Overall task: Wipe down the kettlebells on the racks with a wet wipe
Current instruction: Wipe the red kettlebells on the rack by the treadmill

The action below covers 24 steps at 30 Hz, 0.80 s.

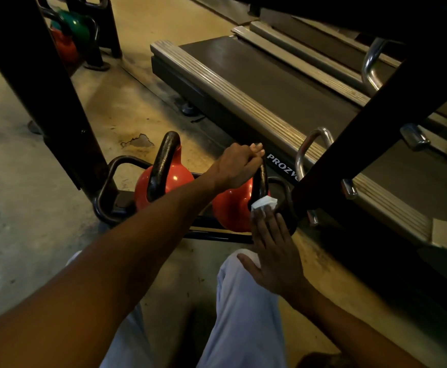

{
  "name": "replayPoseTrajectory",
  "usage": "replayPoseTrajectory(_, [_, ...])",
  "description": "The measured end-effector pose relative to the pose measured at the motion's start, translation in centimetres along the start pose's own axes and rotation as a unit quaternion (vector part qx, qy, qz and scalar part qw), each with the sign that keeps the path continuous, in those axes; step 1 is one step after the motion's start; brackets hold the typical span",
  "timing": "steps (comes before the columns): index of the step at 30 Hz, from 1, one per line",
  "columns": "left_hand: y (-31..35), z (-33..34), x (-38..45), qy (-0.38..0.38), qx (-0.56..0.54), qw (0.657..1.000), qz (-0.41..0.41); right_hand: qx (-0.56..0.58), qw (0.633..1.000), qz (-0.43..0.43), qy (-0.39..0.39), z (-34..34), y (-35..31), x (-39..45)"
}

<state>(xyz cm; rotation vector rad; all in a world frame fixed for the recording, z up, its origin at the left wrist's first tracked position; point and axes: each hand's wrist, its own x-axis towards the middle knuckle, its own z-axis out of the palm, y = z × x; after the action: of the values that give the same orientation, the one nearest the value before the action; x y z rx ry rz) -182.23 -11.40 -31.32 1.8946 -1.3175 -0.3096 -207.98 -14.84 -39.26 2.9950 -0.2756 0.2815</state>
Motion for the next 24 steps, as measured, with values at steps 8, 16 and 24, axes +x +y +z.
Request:
replayPoseTrajectory(8, [-0.3, 0.1, -0.1, -0.003, -0.006, 1.0, 0.005, -0.049, 0.996, -0.077, -0.02, -1.6, 0.4, 1.9])
replayPoseTrajectory(16, [-0.6, 0.4, 0.2, 0.011, -0.02, 1.0, 0.007, 0.321, 0.94, 0.108, 0.044, -4.7, -1.2, 5.8])
replayPoseTrajectory(24, [-1.2, 1.1, 0.5, 0.03, -0.021, 0.999, 0.004, 0.662, 0.675, 0.325, 0.027, -7.6, 0.6, 7.8])
